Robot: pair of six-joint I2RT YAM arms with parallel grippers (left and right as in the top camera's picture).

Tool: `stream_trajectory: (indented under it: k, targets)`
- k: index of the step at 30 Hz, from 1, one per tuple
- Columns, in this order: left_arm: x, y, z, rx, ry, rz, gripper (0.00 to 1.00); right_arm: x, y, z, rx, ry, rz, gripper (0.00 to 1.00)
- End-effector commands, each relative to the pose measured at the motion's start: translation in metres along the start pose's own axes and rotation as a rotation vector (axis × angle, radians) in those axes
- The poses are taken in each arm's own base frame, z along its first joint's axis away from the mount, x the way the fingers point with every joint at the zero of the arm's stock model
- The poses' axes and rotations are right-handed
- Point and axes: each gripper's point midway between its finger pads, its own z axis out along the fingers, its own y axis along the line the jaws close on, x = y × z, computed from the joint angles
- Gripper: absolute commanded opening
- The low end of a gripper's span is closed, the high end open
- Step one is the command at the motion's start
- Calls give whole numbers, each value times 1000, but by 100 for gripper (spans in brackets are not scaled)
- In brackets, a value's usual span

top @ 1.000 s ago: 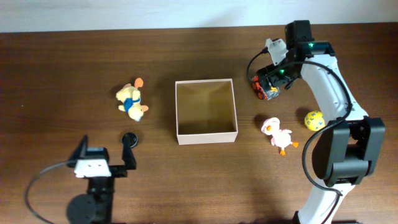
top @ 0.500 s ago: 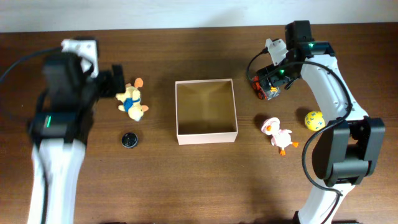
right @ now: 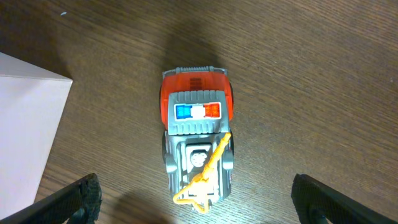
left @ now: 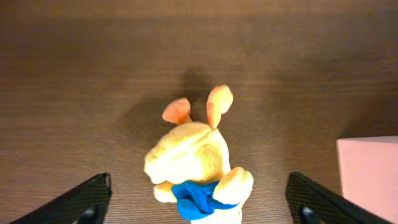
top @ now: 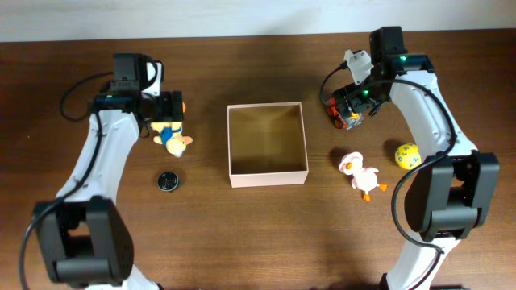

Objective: Pack container
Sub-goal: 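Reach the left gripper to the yellow plush duck and grasp it, then carry the yellow duck with the left gripper into the pink box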

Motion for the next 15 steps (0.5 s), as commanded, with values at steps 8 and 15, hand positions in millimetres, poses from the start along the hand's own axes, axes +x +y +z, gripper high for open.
stream_trajectory:
  k: [8, 15]
  targets:
    - [47, -2, 62, 15, 208, -61, 82, -2, 4, -1, -12, -7, -8, 99]
    - [69, -2, 77, 13, 291, -62, 34, -2, 4, -1, -12, -7, -8, 99]
